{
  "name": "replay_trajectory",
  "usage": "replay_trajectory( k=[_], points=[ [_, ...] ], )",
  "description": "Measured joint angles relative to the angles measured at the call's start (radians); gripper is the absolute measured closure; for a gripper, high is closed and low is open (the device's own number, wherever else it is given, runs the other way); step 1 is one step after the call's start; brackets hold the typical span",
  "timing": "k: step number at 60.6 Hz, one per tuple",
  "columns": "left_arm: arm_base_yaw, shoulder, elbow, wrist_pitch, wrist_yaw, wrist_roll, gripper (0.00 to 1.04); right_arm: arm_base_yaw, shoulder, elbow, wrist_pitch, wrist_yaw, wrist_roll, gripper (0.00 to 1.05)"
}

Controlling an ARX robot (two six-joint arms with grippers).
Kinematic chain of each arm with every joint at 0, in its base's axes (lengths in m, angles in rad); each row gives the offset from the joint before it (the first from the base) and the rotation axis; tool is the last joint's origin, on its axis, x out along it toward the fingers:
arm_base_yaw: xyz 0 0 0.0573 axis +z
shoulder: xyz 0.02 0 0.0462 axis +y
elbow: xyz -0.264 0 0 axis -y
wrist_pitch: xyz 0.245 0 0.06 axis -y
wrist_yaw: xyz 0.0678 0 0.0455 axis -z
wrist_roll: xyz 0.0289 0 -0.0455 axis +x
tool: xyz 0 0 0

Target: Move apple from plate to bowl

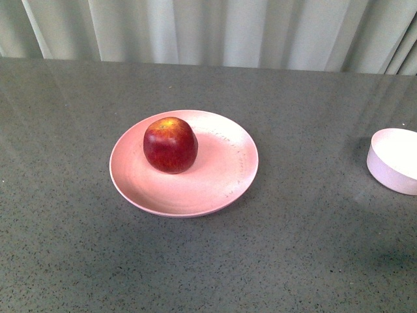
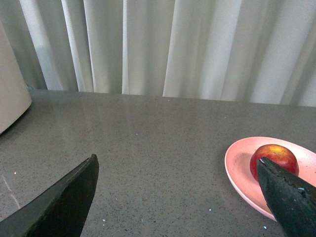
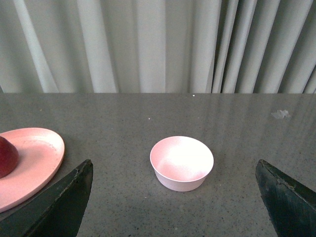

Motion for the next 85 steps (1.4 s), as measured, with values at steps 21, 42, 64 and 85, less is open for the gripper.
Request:
replay_trajectory(
  k=[21, 42, 64, 85],
  points=[
    [0.0, 0.0, 0.0, 0.0, 0.0, 0.0, 0.09, 0.0, 0.0, 0.0, 0.0, 0.0, 0.0, 0.09],
    [0.0, 0.0, 0.0, 0.0, 0.0, 0.0, 0.09, 0.0, 0.0, 0.0, 0.0, 0.0, 0.0, 0.09],
    [0.0, 0.0, 0.0, 0.0, 0.0, 0.0, 0.09, 0.0, 0.0, 0.0, 0.0, 0.0, 0.0, 0.09],
    [0.0, 0.0, 0.0, 0.0, 0.0, 0.0, 0.09, -0.36, 1.062, 0.387, 0.337, -0.439, -0.163, 0.09]
  ],
)
